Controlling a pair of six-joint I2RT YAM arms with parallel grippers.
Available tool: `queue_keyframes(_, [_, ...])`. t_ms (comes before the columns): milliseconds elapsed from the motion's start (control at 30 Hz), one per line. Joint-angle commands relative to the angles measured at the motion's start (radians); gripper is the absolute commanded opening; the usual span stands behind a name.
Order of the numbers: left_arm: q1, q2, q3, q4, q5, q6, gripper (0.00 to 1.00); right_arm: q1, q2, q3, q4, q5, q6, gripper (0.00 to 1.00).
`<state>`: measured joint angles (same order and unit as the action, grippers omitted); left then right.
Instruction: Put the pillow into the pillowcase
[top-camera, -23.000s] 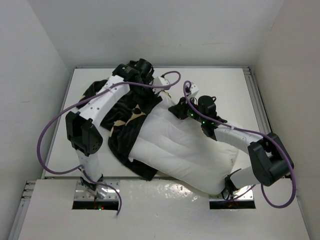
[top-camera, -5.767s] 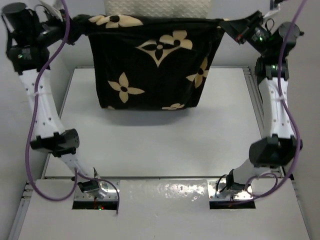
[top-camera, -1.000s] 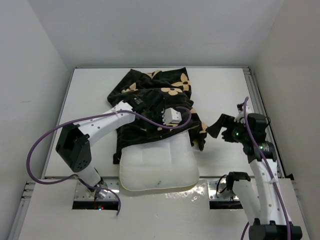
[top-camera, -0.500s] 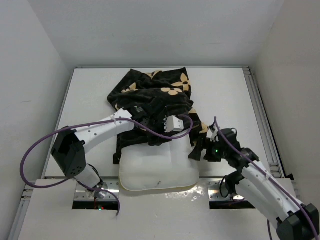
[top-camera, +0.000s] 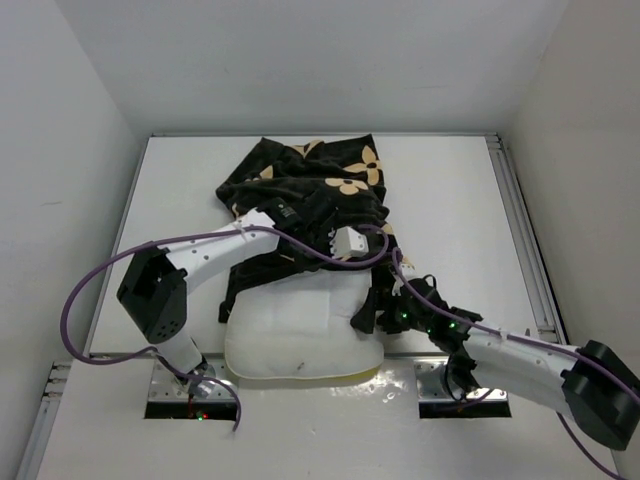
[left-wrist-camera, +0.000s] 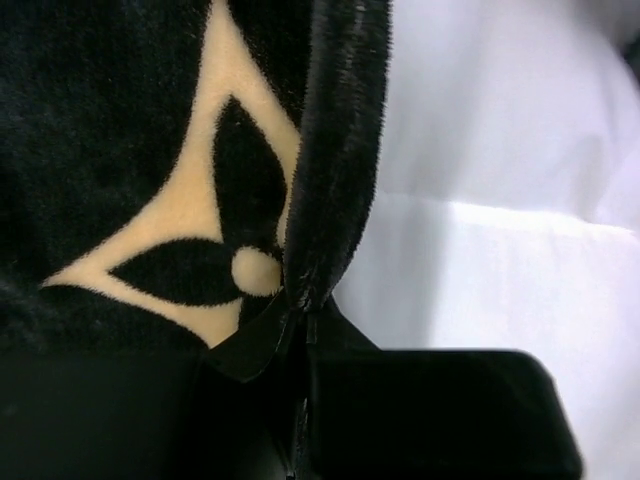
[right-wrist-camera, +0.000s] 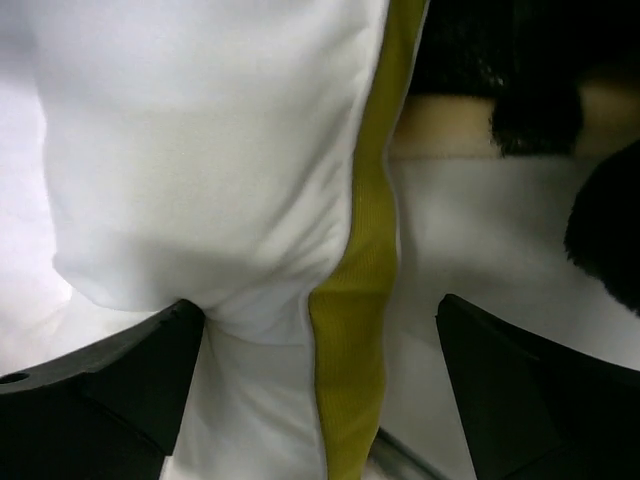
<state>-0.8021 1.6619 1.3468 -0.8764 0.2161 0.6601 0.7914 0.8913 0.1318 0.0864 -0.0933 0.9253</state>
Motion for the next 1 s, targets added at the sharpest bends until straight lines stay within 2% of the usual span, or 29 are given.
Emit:
queue_keyframes(0, [-0.002,-0.007,0.098,-0.030,0.101,0.025,0.00,-0.023,0.000,-0.041,0.326,0.040,0.044,0.88])
queue_keyframes(33, [-0.003,-0.011,0.138,-0.061,0.135,0.033,0.00,-0.038,0.006,-0.052,0.381,-0.011,0.028,0.72])
queue_keyframes(67, [-0.011,-0.025,0.156,-0.073,0.146,0.036,0.00,-0.046,0.023,-0.047,0.439,-0.022,0.030,0.34])
queue_keyframes(100, [-0.017,-0.031,0.173,-0.079,0.155,0.038,0.00,-0.053,0.032,-0.038,0.452,-0.023,0.033,0.15])
queue_keyframes(167, [-0.031,-0.060,0.210,-0.098,0.180,0.044,0.00,-0.072,0.063,0.009,0.463,-0.045,0.017,0.01])
queue_keyframes(300, [-0.032,-0.114,0.256,-0.110,0.206,0.052,0.00,-0.099,0.083,0.129,0.480,-0.063,-0.031,0.00])
queue_keyframes(533, [-0.037,-0.171,0.391,-0.156,0.212,0.072,0.00,-0.176,0.101,0.462,0.493,0.058,-0.199,0.00])
queue_keyframes(667, [-0.057,-0.166,0.460,-0.202,0.267,0.096,0.00,-0.147,0.144,0.557,0.637,0.090,-0.261,0.00])
queue_keyframes(800, [-0.057,-0.148,0.587,-0.257,0.385,0.101,0.00,-0.121,0.205,0.572,0.642,0.312,-0.273,0.00])
queue_keyframes(967, [-0.060,-0.133,0.654,-0.280,0.417,0.125,0.00,-0.075,0.323,0.540,0.598,0.564,-0.194,0.00])
